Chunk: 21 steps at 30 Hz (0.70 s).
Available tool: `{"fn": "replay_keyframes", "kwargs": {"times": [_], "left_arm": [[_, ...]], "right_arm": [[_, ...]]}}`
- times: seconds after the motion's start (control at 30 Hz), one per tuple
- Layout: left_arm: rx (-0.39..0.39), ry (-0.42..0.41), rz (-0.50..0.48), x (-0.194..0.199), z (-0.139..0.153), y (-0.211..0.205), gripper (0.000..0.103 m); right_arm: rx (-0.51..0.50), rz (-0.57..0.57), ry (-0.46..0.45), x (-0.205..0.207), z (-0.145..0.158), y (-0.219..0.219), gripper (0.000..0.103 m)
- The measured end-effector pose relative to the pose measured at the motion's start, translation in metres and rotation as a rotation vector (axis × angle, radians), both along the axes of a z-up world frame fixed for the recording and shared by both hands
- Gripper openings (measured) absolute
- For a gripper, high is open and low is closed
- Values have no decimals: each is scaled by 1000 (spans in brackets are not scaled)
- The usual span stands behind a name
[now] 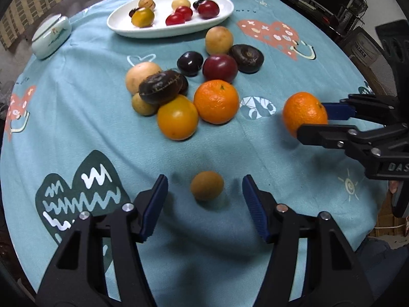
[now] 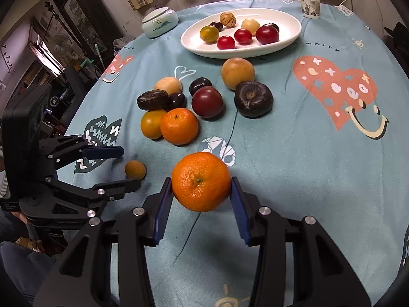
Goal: Organize fruits
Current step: 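Grasp a small brown kiwi with the left tool while the right tool holds the tangerine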
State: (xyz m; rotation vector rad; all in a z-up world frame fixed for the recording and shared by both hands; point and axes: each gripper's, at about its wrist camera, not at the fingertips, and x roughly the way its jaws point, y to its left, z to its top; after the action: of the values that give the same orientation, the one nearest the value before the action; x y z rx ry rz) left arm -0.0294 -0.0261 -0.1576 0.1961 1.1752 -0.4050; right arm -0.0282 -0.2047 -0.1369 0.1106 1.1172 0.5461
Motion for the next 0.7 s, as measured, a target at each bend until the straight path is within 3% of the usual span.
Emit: {"fn": "replay_keyframes", "kwargs": {"times": [0.03, 0.07, 0.27, 0.5, 0.7], "left_arm": [[-8, 12, 3, 2, -3, 1, 32], [-20, 39, 7, 4, -6, 3, 28], [-17, 18, 12, 1, 3, 7, 28], [7, -102, 39, 12, 44, 1, 28], [13, -128, 40, 17, 57, -5, 28]], "right_arm": [[-1, -1, 0, 0, 0, 0, 45], [-1, 0, 3, -1, -1, 1, 45], [1, 1, 1, -2, 1, 2, 45], [3, 13, -7, -1, 4, 5, 45], [7, 16, -6, -2, 4, 5, 45]]}}
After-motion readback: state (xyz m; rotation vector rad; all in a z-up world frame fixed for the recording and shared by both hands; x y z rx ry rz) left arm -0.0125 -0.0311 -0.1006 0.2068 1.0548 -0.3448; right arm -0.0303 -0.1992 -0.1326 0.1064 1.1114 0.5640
